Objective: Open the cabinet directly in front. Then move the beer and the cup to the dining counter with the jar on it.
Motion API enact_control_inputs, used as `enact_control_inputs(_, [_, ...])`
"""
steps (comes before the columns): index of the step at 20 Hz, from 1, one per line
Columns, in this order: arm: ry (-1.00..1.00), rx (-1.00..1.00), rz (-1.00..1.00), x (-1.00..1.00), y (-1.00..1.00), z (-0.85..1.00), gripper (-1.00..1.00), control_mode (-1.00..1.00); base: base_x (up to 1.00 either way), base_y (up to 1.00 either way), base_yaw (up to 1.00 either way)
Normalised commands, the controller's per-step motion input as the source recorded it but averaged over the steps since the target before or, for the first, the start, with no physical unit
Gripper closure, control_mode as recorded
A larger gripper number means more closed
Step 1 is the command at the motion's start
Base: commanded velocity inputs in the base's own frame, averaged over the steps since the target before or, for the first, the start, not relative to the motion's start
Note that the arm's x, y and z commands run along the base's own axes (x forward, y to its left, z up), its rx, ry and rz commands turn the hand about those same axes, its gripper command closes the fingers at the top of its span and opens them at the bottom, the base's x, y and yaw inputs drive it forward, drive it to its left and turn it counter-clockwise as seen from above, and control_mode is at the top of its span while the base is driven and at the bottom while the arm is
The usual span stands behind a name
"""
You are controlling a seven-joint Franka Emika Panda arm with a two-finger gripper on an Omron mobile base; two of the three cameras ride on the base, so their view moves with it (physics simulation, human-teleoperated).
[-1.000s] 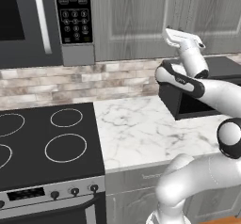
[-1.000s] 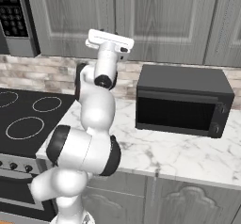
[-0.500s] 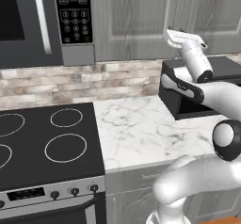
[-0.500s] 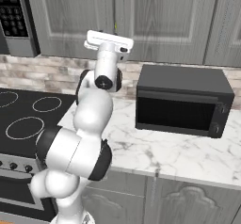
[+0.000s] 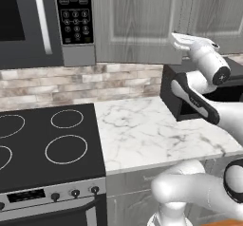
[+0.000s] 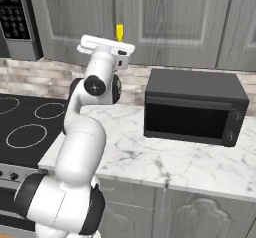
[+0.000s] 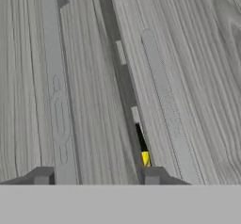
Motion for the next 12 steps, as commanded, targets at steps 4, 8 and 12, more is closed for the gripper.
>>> enact_control_inputs(4, [0.22,0.0,-0.06,-1.0,0.05,0.01,1.0,-1.0,0.0,0.0,0.0])
enact_control_inputs(8, [0.12,0.0,-0.06,-1.0,0.36,-0.08,1.0,-1.0,0.0,0.0,0.0])
enact_control_inputs(12, [0.01,-0.01,-0.03,-1.0,0.79,-0.56,1.0,-1.0,0.0,0.0,0.0])
